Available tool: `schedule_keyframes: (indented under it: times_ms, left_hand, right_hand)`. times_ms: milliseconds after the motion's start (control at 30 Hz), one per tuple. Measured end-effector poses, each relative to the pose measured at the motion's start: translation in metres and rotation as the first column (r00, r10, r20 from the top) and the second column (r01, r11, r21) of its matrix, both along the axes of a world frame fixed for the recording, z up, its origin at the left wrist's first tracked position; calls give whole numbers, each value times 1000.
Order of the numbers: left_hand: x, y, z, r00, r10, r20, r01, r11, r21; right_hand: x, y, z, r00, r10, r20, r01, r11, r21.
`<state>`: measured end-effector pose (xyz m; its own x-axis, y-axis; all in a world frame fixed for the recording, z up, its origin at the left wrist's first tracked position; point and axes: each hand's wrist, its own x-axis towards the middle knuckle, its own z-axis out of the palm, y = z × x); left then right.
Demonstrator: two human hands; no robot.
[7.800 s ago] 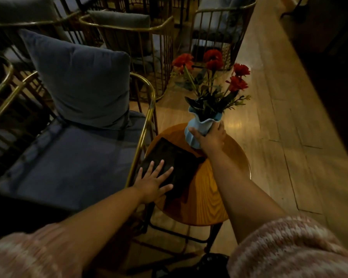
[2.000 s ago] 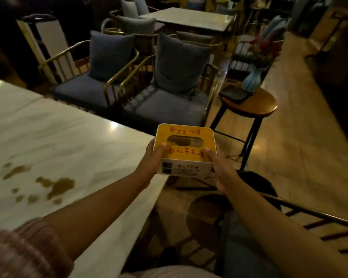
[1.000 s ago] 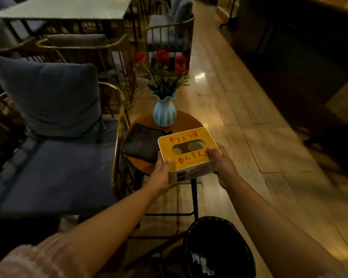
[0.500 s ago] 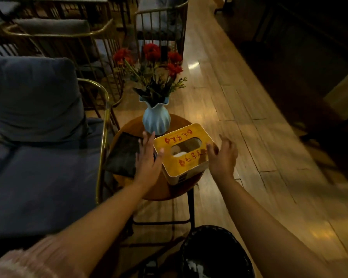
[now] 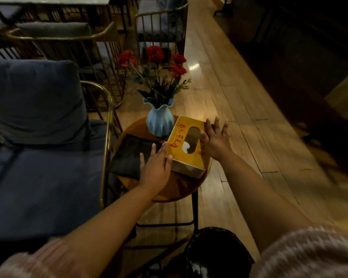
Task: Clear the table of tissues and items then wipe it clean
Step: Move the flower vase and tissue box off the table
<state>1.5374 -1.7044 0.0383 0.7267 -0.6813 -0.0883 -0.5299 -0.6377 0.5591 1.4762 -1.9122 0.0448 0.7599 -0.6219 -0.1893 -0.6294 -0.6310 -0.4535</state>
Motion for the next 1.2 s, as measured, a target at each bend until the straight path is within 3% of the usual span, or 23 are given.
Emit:
schedule_keyframes:
  times_ms: [133, 233, 333, 400, 467, 567, 667, 767, 833, 900, 1033, 1100, 1200]
  left_hand:
    - [5, 3, 6, 999, -24, -43, 25, 999, 19]
    - [17, 23, 8, 989, 28, -143, -37, 998, -56]
    - [35, 56, -2, 970, 159, -185, -186, 973, -140]
    - [53, 84, -19, 942, 245, -231, -284, 946, -156]
    - [70, 106, -33, 907, 311, -284, -367, 915, -170]
    - [90, 121, -43, 858, 368, -358, -445, 881, -161]
    - [108, 121, -51, 811, 305, -500, -420, 898, -133]
    - [120, 117, -60, 741, 320, -591, -401, 916, -7]
    - [118, 111, -62, 727, 343, -595, -403, 915, 35]
    - [113, 111, -62, 774, 390, -498, -435, 900, 29]
    - [91, 125, -59, 760, 501, -415, -584, 806, -96]
    - [73, 131, -53, 720, 514, -467, -641, 750, -164]
    - [49, 146, -40, 587, 453, -671, -747, 623, -233]
  right_hand:
    - [1, 4, 7, 999, -33, -20, 32, 997, -69]
    - [3, 38, 17, 981, -110, 160, 130, 984, -122]
    - [1, 105, 22, 899, 69, 432, -22, 993, -113]
    - [5, 150, 21, 846, 218, 487, -199, 976, -91]
    - [18, 178, 11, 829, 332, 451, -321, 942, -103]
    - [49, 191, -11, 875, 358, 325, -381, 925, 6]
    - [71, 185, -47, 926, 371, 66, -374, 926, 48]
    - [75, 181, -73, 904, 392, -168, -406, 912, -56]
    - [73, 183, -77, 901, 391, -188, -412, 907, -90]
    - [70, 188, -77, 901, 396, -178, -414, 907, -81]
    - [56, 197, -84, 895, 426, -134, -440, 893, -100]
    - [46, 204, -84, 883, 460, -95, -466, 883, -59]
    - [25, 215, -76, 875, 483, -5, -483, 875, 41]
